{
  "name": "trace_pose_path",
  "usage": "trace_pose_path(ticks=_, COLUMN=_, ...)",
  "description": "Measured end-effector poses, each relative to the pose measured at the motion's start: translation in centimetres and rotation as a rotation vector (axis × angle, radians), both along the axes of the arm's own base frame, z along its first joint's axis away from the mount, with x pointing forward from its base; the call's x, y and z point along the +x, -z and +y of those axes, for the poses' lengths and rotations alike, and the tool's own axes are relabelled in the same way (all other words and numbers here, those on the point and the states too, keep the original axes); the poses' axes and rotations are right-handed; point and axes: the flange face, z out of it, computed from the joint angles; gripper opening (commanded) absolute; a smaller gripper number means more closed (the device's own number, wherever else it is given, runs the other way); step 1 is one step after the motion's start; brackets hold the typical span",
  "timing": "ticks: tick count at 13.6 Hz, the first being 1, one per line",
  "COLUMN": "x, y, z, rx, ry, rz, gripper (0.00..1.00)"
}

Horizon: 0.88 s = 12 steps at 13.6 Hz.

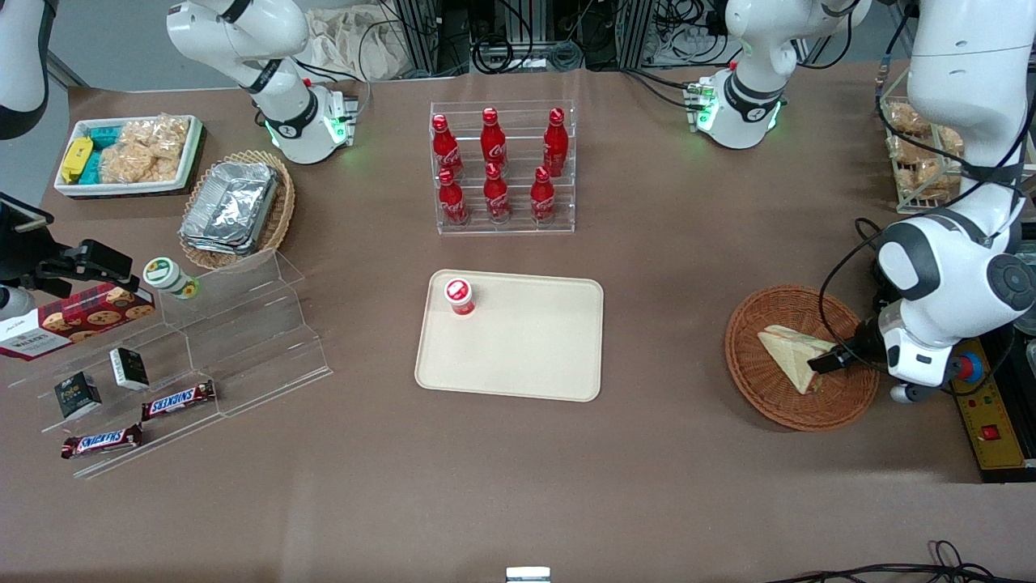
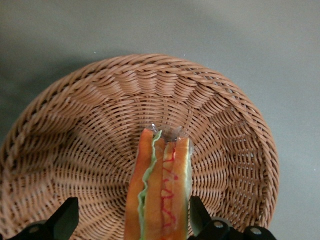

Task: Place sandwich from basket to tray
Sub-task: 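Move the left gripper down over the wrapped sandwich in the wicker basket, then close the left gripper on the sandwich and lift it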

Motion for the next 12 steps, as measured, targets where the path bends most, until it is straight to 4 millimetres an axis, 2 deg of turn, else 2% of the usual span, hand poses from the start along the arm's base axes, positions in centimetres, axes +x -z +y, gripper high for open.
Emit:
trace_pose_path(ticks=1, x=0.0, y=0.1, z=0.0, rx=-0.003, ry=-0.004, rz=-0.002, gripper=1.00)
trace_pose_path(ticks=2, x=0.0, y=0.1, z=-0.1, rx=-0.005, ry=-0.005, rz=-0.001, gripper=0.94)
trace_pose_path(ticks=3, x=0.0, y=0.3, z=-0.4, rx=-0.008, ry=-0.002, rz=0.001, gripper=0.82)
trace_pose_path(ticks=6, x=0.1, y=0.7, z=-1.5, rx=-0.030, ry=-0.013, rz=0.000, gripper=0.34)
trace_pose_path(ticks=8, x=0.2, y=0.7, z=-1.5, rx=-0.034, ry=-0.021, rz=-0.002, gripper=0.15)
trace_pose_path(ticks=10, x=0.6, y=0.0, z=-1.6, rx=-0.034, ry=-0.028, rz=-0.015, gripper=0.07)
trace_pose_path(ticks=12, x=1.4, y=-1.7, z=-2.8, rx=-0.033, ry=-0.008, rz=-0.047, gripper=0.05)
